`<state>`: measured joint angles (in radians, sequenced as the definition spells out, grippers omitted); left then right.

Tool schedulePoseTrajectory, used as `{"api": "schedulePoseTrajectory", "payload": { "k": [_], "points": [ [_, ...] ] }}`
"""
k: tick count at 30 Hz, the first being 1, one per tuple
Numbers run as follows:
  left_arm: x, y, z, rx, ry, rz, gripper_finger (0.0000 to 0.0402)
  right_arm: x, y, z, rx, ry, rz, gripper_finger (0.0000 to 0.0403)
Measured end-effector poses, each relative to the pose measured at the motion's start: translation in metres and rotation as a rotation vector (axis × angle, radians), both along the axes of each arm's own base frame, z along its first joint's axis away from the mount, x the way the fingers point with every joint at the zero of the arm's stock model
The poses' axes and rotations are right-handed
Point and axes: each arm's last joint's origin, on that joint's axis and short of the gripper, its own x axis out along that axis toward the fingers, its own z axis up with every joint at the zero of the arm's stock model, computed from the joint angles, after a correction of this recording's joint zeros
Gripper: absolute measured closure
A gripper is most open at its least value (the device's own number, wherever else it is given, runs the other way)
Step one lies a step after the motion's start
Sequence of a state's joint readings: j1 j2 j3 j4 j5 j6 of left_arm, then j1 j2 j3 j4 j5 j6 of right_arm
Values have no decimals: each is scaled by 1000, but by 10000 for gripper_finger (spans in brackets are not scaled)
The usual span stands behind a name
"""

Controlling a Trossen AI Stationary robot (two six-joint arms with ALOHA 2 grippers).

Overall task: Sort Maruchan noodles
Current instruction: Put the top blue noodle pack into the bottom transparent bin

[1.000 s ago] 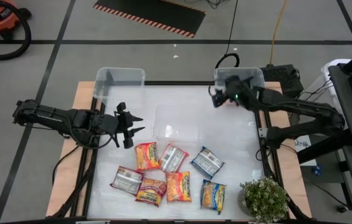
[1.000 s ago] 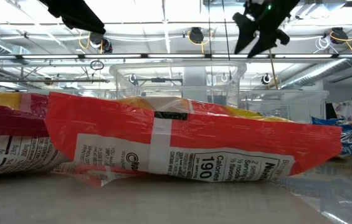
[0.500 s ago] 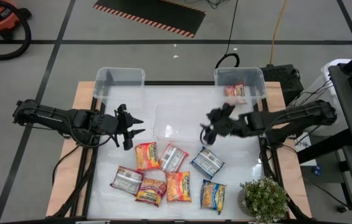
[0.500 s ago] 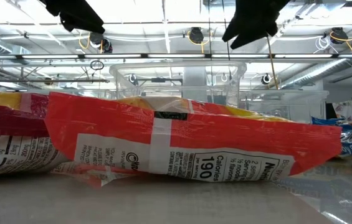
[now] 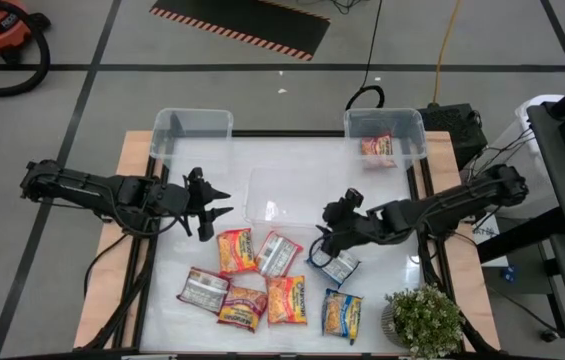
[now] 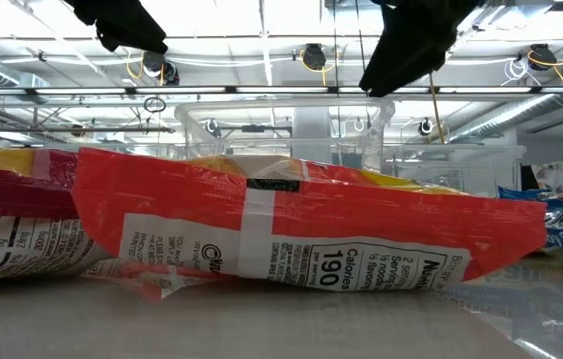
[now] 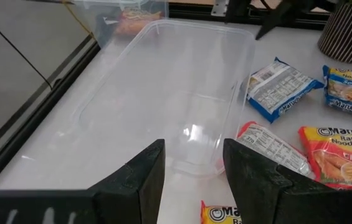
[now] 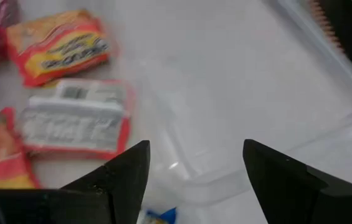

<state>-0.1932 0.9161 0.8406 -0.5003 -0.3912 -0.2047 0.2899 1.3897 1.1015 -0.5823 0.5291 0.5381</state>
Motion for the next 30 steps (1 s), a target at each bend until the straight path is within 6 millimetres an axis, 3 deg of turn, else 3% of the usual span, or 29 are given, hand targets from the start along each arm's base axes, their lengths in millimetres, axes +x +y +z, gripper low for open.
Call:
{"api": "schedulePoseTrajectory", "payload": {
  "k": [5, 15, 30],
  "points": [
    [0, 0, 0, 0, 0, 0, 234, -1, 6, -1, 133, 10, 38, 151],
    [2, -1, 2, 48, -14, -40, 234, -21, 41, -6, 261, 111, 112, 151],
    [5, -2, 9, 111, -73, -100, 234, -22, 43, -3, 69, 27, 51, 151]
  ]
}}
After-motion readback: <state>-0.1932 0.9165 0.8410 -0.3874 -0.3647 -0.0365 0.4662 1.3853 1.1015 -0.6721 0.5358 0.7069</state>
